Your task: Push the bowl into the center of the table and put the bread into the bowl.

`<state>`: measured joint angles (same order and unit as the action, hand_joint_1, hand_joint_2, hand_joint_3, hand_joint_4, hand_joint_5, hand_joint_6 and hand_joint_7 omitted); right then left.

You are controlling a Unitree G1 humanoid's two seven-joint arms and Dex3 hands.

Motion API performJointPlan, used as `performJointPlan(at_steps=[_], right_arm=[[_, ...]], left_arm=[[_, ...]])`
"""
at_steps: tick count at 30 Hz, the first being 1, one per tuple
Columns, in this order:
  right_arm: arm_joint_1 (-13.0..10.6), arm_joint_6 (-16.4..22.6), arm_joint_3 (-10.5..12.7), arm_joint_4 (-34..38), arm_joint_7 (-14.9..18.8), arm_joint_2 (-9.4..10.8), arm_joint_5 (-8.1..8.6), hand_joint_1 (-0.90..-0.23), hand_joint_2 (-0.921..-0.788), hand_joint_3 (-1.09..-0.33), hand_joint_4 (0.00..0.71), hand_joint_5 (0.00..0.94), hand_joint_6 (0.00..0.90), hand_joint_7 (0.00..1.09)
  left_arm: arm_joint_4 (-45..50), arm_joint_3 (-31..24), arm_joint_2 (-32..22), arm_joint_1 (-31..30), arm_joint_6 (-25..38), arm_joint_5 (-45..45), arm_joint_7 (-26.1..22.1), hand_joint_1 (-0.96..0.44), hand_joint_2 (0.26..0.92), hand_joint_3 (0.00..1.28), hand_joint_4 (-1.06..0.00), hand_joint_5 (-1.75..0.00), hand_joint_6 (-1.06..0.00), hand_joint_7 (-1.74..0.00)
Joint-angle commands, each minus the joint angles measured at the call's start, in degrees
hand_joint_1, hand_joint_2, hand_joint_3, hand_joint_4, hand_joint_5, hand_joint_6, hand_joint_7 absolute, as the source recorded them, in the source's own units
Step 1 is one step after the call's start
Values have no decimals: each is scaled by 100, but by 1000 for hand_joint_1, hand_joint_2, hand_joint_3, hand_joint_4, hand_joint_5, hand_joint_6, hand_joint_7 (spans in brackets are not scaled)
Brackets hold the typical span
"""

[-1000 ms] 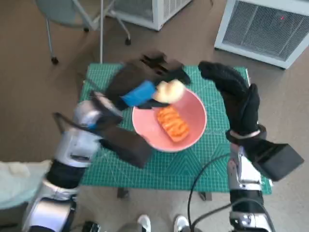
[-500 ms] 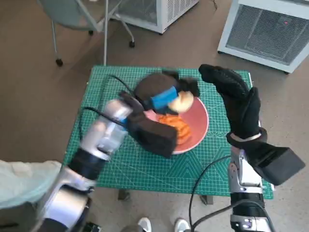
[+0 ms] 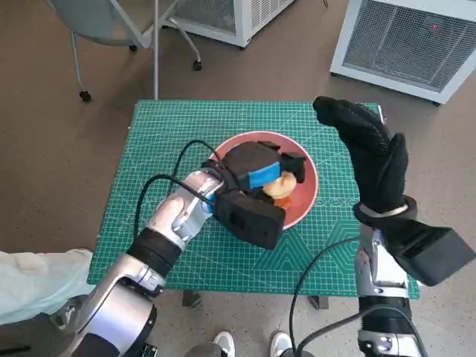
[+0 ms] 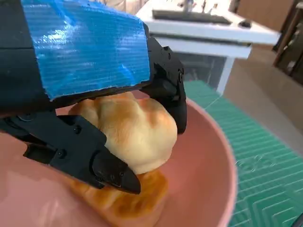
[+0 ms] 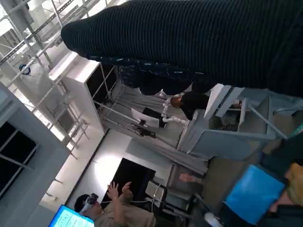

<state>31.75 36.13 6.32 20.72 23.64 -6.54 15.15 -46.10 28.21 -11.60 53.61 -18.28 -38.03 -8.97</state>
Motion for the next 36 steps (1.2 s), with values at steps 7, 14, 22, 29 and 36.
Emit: performJointPlan(at_steps=[7, 14, 22, 29, 36], right_arm=[[-108, -53, -9, 20, -106, -34, -171, -757, -921, -775, 133, 2, -1, 516], [-83, -77, -17, 18, -119, -24, -186, -761, -921, -775, 133, 2, -1, 514], [-30, -103, -17, 21, -86, -30, -149, -761, -921, -776, 133, 1, -1, 512], [32, -134, -6, 15, -56, -58, -112, -761, -921, -777, 132, 1, -1, 511], [61, -192, 16, -135, -89, -95, -116, -759, -921, -778, 130, 0, -1, 511]], left_arm=[[742, 22, -228, -81, 465, -4, -575, -351, 824, 8, -130, -13, -308, -47], [1526, -306, -485, -357, 503, 390, -872, -392, 820, 2, -73, 0, -276, -11], [2287, -935, -792, -567, 457, 1216, -1314, -431, 822, 2, -44, 0, -254, -1], [2830, -1593, -1053, -633, 569, 2360, -2039, -533, 849, 11, -37, 0, -218, 0], [3333, -2264, -1157, -855, 628, 3553, -2485, -569, 889, 19, -27, 0, -194, 0]])
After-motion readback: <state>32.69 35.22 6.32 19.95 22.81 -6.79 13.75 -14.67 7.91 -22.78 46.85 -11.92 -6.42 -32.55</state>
